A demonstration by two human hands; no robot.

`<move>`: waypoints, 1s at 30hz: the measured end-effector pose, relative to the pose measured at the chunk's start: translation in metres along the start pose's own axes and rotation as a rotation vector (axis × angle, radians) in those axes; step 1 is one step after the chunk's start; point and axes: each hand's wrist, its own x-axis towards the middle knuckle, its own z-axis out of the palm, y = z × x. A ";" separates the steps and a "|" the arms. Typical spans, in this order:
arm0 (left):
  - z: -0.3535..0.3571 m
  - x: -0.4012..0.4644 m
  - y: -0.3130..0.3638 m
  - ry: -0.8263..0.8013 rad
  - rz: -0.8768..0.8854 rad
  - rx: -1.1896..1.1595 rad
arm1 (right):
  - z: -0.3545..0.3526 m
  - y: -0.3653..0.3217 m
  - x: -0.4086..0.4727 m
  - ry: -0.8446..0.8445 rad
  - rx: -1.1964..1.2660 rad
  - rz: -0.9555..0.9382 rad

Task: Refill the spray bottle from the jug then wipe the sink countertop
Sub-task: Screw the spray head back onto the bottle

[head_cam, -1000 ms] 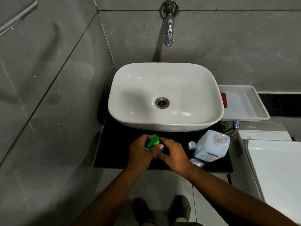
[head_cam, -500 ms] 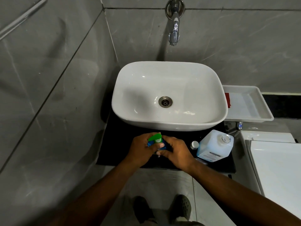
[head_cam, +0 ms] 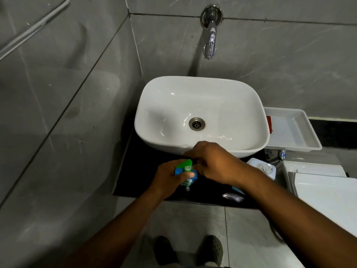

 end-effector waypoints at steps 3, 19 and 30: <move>-0.002 -0.003 0.004 -0.048 0.014 0.057 | -0.003 -0.013 0.010 -0.145 -0.114 -0.027; -0.004 -0.006 0.009 -0.055 0.030 0.108 | -0.004 -0.021 0.009 -0.206 -0.135 -0.117; -0.008 -0.002 0.003 -0.078 -0.003 0.128 | 0.006 -0.011 0.004 -0.115 -0.120 -0.155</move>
